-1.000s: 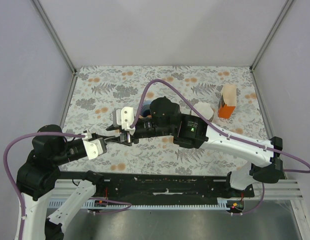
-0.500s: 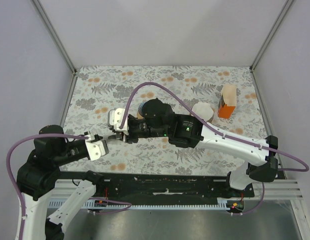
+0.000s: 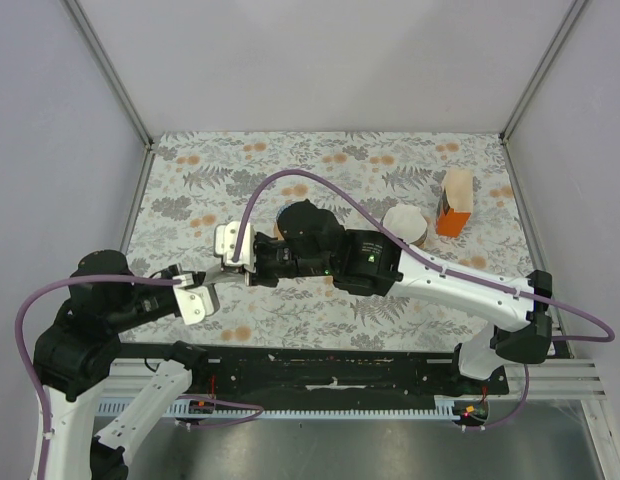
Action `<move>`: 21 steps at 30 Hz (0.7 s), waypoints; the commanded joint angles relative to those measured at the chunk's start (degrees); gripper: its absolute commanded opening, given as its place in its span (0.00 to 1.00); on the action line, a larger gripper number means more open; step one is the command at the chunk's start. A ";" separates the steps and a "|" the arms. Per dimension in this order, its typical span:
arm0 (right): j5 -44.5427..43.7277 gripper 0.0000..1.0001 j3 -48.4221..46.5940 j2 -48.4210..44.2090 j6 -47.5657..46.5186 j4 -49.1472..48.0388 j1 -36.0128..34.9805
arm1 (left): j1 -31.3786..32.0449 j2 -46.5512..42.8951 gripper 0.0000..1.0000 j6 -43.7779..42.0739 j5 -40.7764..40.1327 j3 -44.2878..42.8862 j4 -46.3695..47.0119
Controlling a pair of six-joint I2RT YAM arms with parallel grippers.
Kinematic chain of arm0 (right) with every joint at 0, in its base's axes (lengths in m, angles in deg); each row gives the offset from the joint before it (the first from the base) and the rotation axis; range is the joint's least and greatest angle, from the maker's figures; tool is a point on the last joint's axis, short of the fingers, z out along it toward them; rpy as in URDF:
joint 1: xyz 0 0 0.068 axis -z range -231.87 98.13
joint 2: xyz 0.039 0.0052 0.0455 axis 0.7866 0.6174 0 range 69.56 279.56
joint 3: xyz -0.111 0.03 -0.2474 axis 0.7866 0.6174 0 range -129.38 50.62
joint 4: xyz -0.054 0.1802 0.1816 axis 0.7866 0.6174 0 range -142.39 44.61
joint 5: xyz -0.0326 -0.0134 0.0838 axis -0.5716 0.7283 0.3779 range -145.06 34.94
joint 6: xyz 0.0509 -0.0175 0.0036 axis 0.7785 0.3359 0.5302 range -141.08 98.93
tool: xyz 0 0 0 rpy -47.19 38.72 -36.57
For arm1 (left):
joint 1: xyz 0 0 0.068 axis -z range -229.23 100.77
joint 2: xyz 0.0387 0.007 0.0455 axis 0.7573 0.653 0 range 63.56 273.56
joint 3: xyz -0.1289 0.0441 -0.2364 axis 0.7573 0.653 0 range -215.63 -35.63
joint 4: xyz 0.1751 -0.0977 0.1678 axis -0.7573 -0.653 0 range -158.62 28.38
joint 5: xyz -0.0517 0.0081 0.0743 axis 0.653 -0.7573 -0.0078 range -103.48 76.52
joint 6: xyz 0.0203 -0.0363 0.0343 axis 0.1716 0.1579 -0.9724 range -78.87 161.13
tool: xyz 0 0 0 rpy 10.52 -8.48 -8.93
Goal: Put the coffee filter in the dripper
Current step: Place the coffee filter in the coffee dripper.
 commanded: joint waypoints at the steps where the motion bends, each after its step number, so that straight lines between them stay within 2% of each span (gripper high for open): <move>1: -3.07 0.00 -0.49 -0.14 0.11 -0.02 0.26 | -0.02 0.12 0.05 3.02 -1.42 -0.53 4.03; 3: -5.00 0.00 0.12 -0.49 0.64 -0.63 0.44 | -0.02 -0.23 0.09 5.21 -2.13 -0.01 5.27; 4: -5.79 0.00 0.65 -0.76 1.17 -1.16 0.70 | -0.10 -0.41 0.16 6.97 -2.48 0.08 6.32; 8: -9.39 0.00 3.46 -2.95 4.33 -4.58 2.45 | -0.02 -0.41 0.57 15.84 -3.71 -0.35 9.57; 9: -10.19 0.00 4.16 -3.65 5.12 -5.98 2.98 | -0.10 -0.23 0.63 18.38 -4.06 -0.62 10.53; 12: -20.18 0.00 7.85 -5.50 7.06 -12.04 3.95 | -0.02 -0.49 0.80 24.54 -5.55 -1.41 13.52; 14: -30.54 0.00 9.52 -5.68 6.54 -16.35 3.95 | -0.02 -0.67 0.83 29.63 -6.78 -1.59 16.15; 16: -37.32 0.00 10.06 -5.07 5.31 -19.96 3.95 | -0.02 -0.50 0.85 36.57 -8.54 -1.76 19.14; 19: -42.18 0.00 10.67 -3.93 3.55 -25.58 3.95 | -0.02 0.82 0.86 50.62 -12.40 -2.64 22.75; 21: -43.32 0.00 10.94 -3.40 3.28 -28.48 3.95 | -1.15 1.87 0.86 56.79 -11.02 -3.26 24.07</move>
